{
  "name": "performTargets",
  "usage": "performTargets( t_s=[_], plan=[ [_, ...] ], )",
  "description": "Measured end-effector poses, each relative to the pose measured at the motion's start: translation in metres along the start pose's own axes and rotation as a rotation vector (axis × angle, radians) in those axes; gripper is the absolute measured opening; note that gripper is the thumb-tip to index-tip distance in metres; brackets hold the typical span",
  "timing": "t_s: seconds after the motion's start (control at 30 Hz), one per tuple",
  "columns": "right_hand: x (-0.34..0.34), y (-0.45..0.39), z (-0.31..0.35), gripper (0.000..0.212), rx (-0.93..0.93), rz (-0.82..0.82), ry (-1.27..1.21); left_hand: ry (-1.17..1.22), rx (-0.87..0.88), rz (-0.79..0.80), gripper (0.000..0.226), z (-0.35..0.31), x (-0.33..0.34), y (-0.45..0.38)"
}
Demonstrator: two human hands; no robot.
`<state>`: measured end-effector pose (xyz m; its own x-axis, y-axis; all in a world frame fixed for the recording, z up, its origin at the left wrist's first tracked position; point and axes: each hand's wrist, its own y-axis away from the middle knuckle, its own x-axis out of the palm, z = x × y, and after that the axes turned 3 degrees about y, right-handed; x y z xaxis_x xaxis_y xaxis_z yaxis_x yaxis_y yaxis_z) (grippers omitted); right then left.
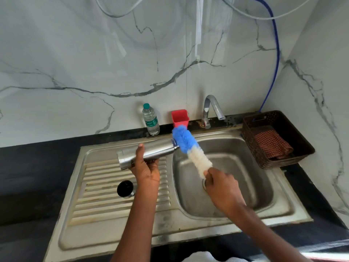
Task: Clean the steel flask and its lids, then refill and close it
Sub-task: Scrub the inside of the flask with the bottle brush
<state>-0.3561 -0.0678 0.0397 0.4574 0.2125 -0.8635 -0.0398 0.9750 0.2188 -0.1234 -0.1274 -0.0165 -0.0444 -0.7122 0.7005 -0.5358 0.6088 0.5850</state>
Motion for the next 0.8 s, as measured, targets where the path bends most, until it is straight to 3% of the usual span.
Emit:
performTargets(
  t_s=[0.1, 0.23, 0.4, 0.47, 0.53, 0.63, 0.7, 0.8],
  plan=[
    [0.014, 0.003, 0.004, 0.025, -0.094, -0.039, 0.169, 0.004, -0.116, -0.116, 0.075, 0.005, 0.012, 0.005],
    [0.026, -0.022, 0.006, 0.031, -0.131, -0.138, 0.194, -0.019, -0.275, -0.119, 0.040, 0.020, 0.017, 0.021],
    [0.020, 0.025, -0.021, 0.029, -0.155, -0.024, 0.271, -0.046, -0.291, -0.083, 0.036, 0.006, 0.019, 0.019],
    [0.012, 0.016, -0.023, 0.030, -0.132, -0.073, 0.249, -0.155, -0.265, -0.056, 0.034, 0.009, 0.017, 0.024],
    [0.001, -0.014, -0.024, 0.024, -0.059, -0.056, 0.199, -0.233, -0.236, -0.034, 0.047, 0.012, 0.016, 0.033],
    [-0.027, -0.060, -0.037, 0.023, -0.012, 0.229, -0.079, -0.309, -0.205, 0.026, 0.052, 0.004, 0.017, 0.038],
    [-0.049, -0.076, -0.051, 0.028, 0.085, 0.525, -0.364, -0.335, -0.235, 0.081, 0.040, -0.008, 0.015, 0.033],
    [-0.054, -0.083, -0.079, 0.029, 0.139, 0.929, -0.734, -0.279, -0.316, 0.071, 0.042, -0.019, 0.009, 0.028]
  ],
)
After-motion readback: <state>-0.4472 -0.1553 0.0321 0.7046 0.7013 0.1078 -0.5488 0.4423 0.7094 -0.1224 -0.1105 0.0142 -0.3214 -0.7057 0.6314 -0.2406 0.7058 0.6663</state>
